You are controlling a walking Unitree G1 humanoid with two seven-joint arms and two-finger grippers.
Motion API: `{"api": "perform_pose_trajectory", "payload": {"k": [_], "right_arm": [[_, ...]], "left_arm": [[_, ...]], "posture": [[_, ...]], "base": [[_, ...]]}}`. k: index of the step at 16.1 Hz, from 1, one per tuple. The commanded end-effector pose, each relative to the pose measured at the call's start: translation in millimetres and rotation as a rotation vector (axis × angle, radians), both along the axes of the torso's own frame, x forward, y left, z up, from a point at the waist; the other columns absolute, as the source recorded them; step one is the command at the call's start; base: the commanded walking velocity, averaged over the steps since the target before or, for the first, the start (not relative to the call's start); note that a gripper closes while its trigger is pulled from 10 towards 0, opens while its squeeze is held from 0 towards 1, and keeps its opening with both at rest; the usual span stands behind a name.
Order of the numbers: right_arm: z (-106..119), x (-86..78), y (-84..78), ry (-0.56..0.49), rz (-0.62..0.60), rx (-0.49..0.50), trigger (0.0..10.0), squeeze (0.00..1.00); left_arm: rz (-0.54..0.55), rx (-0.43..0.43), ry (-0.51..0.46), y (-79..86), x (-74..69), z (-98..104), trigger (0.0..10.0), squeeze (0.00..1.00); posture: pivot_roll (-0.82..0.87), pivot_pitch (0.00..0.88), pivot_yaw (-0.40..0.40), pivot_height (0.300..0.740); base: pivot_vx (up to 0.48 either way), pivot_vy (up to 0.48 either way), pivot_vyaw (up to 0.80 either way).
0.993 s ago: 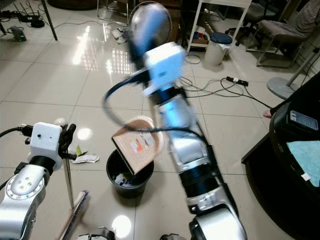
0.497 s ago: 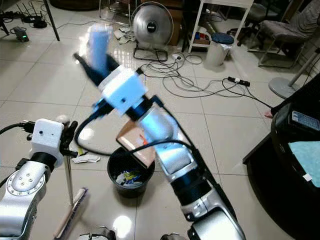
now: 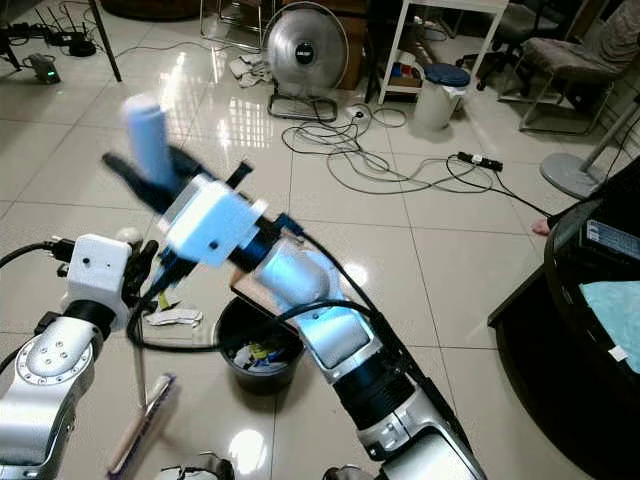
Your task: Sweep floor
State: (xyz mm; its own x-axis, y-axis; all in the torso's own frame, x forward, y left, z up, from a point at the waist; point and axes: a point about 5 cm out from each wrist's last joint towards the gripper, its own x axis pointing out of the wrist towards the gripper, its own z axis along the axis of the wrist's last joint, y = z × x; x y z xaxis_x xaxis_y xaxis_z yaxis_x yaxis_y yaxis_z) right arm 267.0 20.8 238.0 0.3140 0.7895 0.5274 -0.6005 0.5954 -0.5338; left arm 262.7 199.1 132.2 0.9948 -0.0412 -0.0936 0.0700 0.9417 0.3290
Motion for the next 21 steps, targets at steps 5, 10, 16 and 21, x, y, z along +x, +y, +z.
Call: {"api": "perform_pose_trajectory", "payload": {"k": [5,10,16,21], "right_arm": [[3.3,-11.9,4.5,-0.094,0.046,-0.046,10.0,0.00],[2.5,-10.5,3.9,-0.057,0.035,-0.020,10.0,0.00],[62.8,37.0,-89.7,0.113,-0.337,0.434,10.0,0.00],[92.1,34.6,-161.1,0.236,-0.541,0.674,10.0,0.00]], "left_arm": [[-0.019,0.022,-0.017,-3.7,0.4,2.8,10.0,0.00],[-0.024,0.023,-0.018,-5.8,1.2,2.3,10.0,0.00],[-0.113,0.001,-0.089,-25.3,19.6,19.0,10.0,0.00],[-0.143,0.012,-0.154,-25.5,32.3,41.4,10.0,0.00]], "posture": [[0.17,0.100,-0.053,0.740],[0.17,0.098,-0.053,0.740],[0.13,0.086,-0.039,0.740],[0.09,0.073,-0.021,0.740]], "base": [[0.000,0.000,0.00],[0.000,0.000,0.00],[0.000,0.000,0.00],[0.000,0.000,0.00]]}}
